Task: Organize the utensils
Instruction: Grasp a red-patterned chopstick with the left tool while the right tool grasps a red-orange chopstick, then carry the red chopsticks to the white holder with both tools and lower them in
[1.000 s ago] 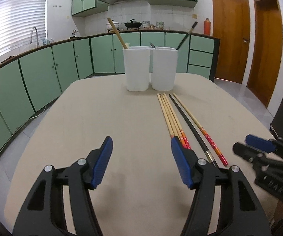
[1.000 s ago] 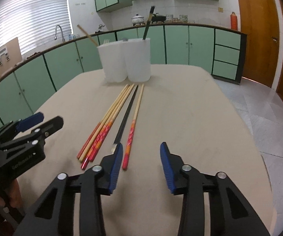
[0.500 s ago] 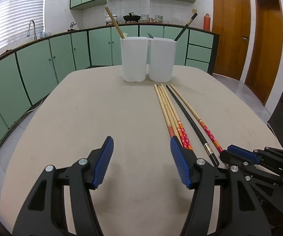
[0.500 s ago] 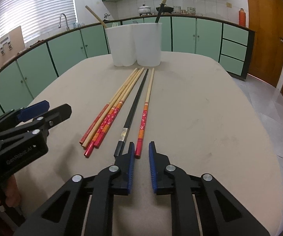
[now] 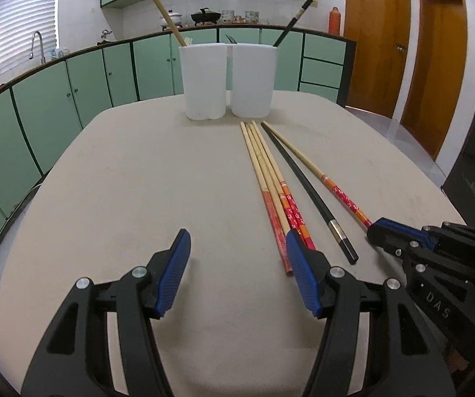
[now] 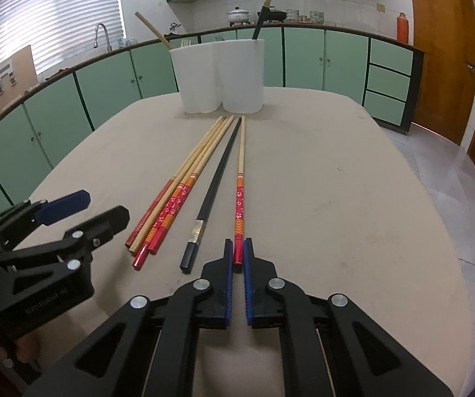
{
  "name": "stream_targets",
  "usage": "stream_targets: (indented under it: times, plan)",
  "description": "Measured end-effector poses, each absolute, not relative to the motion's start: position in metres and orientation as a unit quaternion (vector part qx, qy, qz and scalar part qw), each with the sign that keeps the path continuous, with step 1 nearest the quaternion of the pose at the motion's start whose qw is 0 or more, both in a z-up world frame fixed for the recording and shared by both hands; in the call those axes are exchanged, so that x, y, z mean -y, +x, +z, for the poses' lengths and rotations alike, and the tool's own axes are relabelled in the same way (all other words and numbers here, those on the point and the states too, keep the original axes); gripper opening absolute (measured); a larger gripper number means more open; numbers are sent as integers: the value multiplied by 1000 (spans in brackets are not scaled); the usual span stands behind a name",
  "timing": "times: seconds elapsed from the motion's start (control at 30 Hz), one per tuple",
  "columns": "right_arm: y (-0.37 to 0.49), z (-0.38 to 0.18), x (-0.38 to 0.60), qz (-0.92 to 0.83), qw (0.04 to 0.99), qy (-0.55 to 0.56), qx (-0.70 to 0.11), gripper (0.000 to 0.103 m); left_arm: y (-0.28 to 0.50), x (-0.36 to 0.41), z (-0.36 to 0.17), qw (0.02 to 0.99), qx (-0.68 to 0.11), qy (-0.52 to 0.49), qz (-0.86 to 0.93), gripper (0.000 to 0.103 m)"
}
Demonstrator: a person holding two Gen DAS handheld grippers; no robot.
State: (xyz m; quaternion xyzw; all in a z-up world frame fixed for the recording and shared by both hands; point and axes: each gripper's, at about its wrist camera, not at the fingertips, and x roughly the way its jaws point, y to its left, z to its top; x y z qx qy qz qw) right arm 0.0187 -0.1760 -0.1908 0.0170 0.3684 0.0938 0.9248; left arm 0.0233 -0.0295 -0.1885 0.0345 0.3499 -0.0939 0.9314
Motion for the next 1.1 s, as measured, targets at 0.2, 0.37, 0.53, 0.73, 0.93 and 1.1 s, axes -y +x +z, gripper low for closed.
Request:
stream_targets:
  times: [0.2,0.37,0.53,0.73,0.93,1.1]
  plan:
    - [19,-192,177,96,925,20,-368,6,29,33,-194,924,-368,37,-94,58]
    - [19,-192,179,96,925,24,-367,6,30,35,-195,922,-373,36,-93,58]
    - [18,-191,180,97,926,26,-365,6,34,40,-198,918,-383,34,-97,54]
    - [17,-191,183,94,927,30,-363,6,36,36,-199,918,-386,19,-89,29]
    - [16,-187,185,94,928,31,-358,6,36,31,-198,916,-388,-1,-97,5]
    - [16,-177,191,94,933,29,-347,6,33,24,-184,926,-367,-4,-86,5]
